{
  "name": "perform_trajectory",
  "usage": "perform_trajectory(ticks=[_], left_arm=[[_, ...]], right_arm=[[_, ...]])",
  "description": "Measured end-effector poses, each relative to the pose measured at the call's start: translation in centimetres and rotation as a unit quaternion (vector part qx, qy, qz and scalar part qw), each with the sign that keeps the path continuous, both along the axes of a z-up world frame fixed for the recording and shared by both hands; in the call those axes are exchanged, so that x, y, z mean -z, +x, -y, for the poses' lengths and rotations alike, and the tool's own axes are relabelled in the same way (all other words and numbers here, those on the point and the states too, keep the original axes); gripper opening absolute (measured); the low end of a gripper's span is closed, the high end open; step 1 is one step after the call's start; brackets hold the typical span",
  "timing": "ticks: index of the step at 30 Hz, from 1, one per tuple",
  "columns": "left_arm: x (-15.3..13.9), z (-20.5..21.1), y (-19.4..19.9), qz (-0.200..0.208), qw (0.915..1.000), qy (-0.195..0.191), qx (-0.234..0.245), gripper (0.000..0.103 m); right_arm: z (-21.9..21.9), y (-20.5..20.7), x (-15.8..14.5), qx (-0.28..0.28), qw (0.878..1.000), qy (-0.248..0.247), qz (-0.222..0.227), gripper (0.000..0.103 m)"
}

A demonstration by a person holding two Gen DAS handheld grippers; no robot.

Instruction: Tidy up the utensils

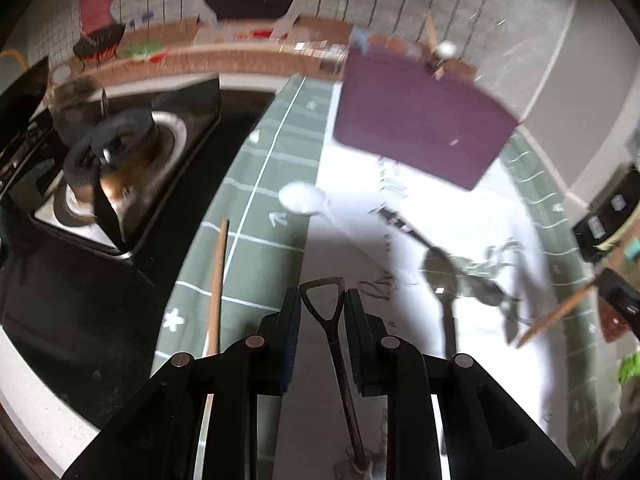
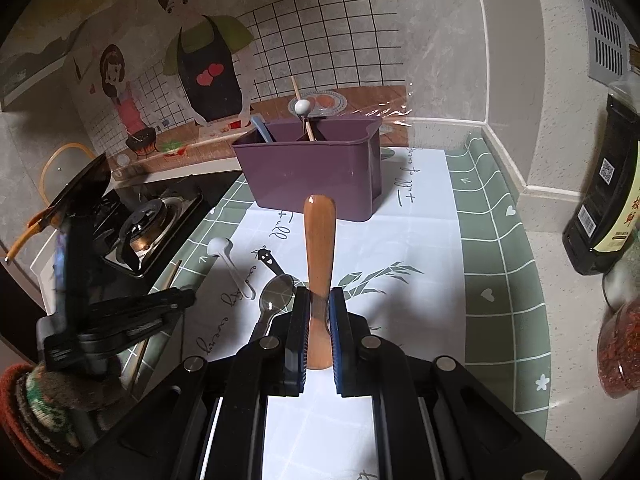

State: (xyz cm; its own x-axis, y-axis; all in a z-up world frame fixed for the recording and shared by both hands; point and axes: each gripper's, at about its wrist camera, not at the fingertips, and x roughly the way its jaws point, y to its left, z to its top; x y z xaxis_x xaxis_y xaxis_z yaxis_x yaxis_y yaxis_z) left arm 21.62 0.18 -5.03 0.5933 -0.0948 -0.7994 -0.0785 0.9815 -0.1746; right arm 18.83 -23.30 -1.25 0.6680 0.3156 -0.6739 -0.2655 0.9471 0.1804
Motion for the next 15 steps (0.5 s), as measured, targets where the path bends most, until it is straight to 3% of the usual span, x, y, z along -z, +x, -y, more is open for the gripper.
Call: perform_trajectory(ticks=[7,12,14,15], left_arm=[[-4.7,0.1,-2.6,0.069,0.9968,0.004,0.039,0.023],[-7.3,-0.5,-3.2,0.102,0.9940,0.004,0.042,0.022],[-8.4,-0.4,-3.3,0.115,0.9923,0.004,0.046,0.000],[-9.0,-0.5,-3.1,0.119,0.9918,0.001,0.048,0.000]], right_arm=[[0.5,0.2,-0.4,0.000,1.000,0.006,0.000,0.009],[0.3,0.3,-1.0,-0.004,1.000,0.013,0.009,0.009],[0.2,0.4,-1.2,-0.006,1.000,0.015,0.012,0.009],[0.2,0.5,-1.4,-0.006,1.000,0.015,0.014,0.009]])
